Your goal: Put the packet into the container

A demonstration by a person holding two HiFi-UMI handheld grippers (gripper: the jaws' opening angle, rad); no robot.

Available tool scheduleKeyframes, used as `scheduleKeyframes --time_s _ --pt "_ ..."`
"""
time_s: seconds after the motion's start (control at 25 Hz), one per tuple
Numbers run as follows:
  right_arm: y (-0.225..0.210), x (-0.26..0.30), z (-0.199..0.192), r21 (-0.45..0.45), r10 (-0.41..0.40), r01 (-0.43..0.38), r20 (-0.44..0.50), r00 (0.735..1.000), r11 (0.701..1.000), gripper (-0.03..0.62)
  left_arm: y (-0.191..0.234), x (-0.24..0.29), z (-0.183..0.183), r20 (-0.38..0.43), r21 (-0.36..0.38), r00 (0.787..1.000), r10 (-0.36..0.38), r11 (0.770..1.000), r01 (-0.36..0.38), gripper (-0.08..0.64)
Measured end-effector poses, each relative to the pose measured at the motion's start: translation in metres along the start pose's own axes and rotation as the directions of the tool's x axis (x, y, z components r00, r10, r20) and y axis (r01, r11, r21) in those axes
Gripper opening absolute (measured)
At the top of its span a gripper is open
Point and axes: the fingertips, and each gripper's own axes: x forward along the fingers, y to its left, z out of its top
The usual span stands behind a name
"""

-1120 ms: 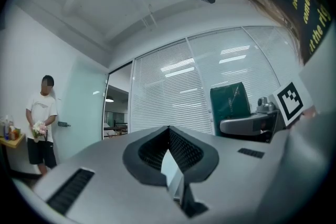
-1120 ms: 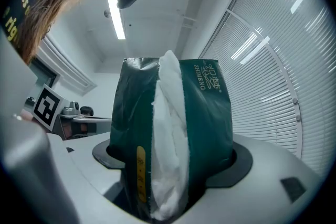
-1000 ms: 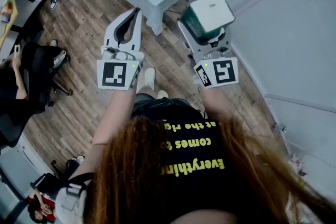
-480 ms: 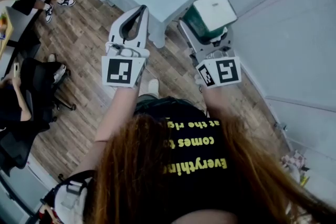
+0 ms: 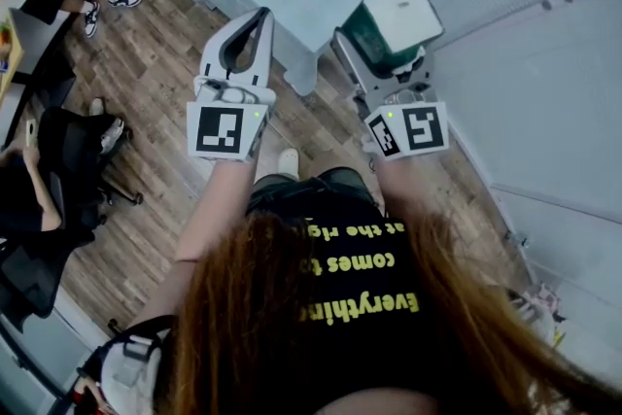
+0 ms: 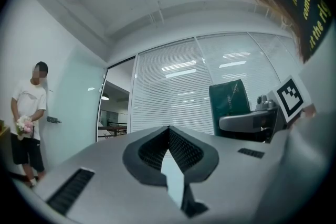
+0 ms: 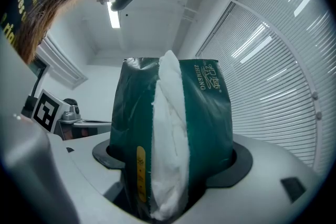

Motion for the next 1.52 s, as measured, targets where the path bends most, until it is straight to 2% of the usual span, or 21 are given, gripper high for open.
scheduleKeyframes --time_s 0.4,0.76,1.04,1.32,1.52 --pt "-0.031 0.047 -0.013 0.016 0.036 -0.036 -0.009 0.999 0.999 0.420 0.022 0.045 -0.013 -0.021 -0.006 0.999 0.037 0.999 -0.037 0.002" --pt "-0.088 0.094 -0.018 0.018 0.112 -0.112 0.012 0.994 0.994 0.420 0.027 0.111 -0.016 -0.005 0.009 0.994 0.107 0.994 -0.106 0.002" --pt "-0.133 0.114 -0.025 0.021 0.139 -0.140 0.017 0.990 0.990 0.420 0.019 0.162 -0.020 0.002 0.020 0.993 0.116 0.993 -0.116 0.002" --pt "-0.171 0.129 -0.039 0.050 0.165 -0.165 -0.004 0.986 0.985 0.420 0.030 0.191 -0.034 -0.028 0.025 0.985 0.168 0.986 -0.167 0.002" --pt "-0.177 0.148 -0.053 0.083 0.201 -0.199 -0.020 0.979 0.977 0.420 0.039 0.200 -0.039 -0.050 0.042 0.978 0.202 0.979 -0.200 0.002"
